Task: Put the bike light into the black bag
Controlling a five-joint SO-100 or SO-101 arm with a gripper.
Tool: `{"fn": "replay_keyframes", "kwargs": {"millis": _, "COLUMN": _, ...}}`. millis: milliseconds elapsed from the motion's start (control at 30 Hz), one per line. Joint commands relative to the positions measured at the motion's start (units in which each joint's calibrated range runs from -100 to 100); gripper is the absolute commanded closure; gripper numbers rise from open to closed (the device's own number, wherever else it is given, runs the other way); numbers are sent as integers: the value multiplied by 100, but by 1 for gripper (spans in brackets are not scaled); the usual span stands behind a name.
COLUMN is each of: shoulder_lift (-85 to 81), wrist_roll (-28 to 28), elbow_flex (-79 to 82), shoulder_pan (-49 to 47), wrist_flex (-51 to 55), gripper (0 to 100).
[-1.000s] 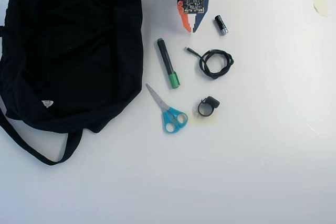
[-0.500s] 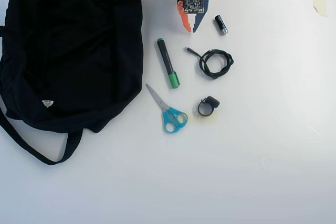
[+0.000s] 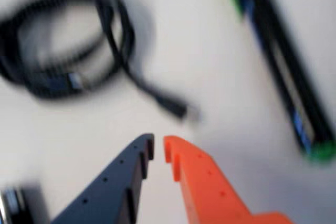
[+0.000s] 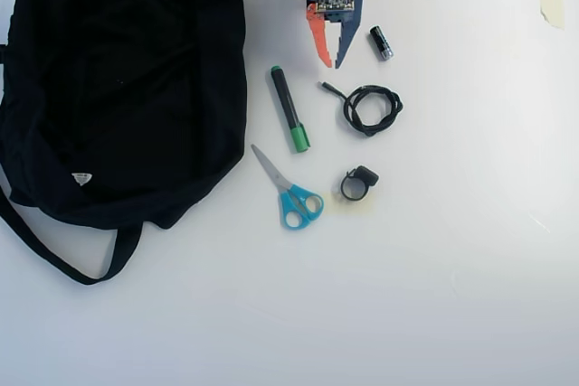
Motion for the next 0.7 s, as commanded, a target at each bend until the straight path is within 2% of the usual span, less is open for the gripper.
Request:
{"fn": "replay_keyframes", "kwargs": {"millis": 0, "shoulder_lift": 332, "wrist_roll": 17, "elbow_flex": 3, "shoulder_pan": -35, "wrist_flex": -1408, "gripper": 98}}
{"fn": "replay_keyframes", "kwargs": {"millis": 467, "shoulder_lift": 3585, "wrist_roll": -41, "elbow_flex": -1659, "shoulder_pan": -43, "wrist_flex": -5629, "gripper": 98}}
{"fn": "replay_keyframes", "kwargs": {"millis": 667, "shoulder_lift": 5212, "wrist_roll": -30, "elbow_flex": -3339, "shoulder_pan": -43, "wrist_flex": -6034, "gripper": 98}}
